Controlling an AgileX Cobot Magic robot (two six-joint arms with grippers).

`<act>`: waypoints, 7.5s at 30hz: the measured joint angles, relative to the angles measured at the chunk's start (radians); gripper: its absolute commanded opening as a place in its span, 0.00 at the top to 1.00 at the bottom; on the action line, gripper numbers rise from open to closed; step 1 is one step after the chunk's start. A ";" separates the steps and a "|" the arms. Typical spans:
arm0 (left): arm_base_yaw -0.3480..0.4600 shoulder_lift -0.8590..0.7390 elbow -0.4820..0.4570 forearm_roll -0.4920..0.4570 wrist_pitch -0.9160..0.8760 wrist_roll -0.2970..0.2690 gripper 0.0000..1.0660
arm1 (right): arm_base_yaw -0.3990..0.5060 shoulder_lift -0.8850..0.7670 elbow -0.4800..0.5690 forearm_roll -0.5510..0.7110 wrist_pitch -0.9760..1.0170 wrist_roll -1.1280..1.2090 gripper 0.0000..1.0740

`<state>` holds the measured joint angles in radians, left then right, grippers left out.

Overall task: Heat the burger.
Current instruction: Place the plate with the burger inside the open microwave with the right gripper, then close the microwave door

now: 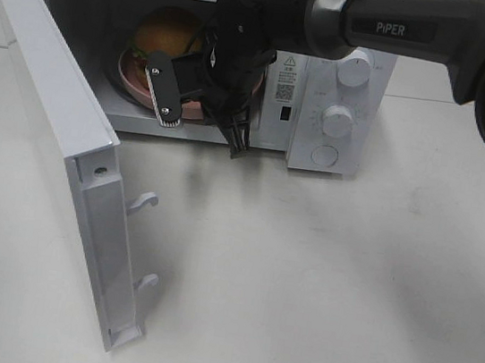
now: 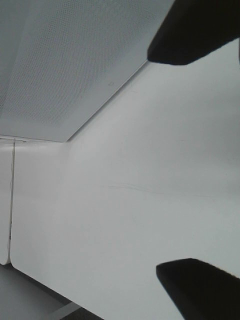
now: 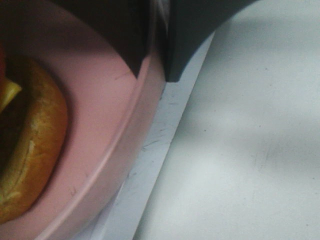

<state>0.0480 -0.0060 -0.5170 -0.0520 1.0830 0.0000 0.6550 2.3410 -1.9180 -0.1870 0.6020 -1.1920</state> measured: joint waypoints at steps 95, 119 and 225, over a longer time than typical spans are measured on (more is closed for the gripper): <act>0.000 0.000 0.000 0.000 0.000 0.000 0.08 | -0.035 -0.969 1.026 -0.010 0.065 1.205 0.29; 0.000 0.000 0.000 0.000 0.000 0.000 0.08 | -0.035 -1.300 1.096 -0.010 0.406 1.335 0.29; 0.000 0.053 -0.038 -0.014 -0.041 0.000 0.18 | -0.509 -2.345 1.409 0.106 0.408 1.365 0.29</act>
<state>0.0480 0.0470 -0.5550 -0.0660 1.0420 0.0000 0.1460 -0.0040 -0.5090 -0.0810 1.0100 0.1730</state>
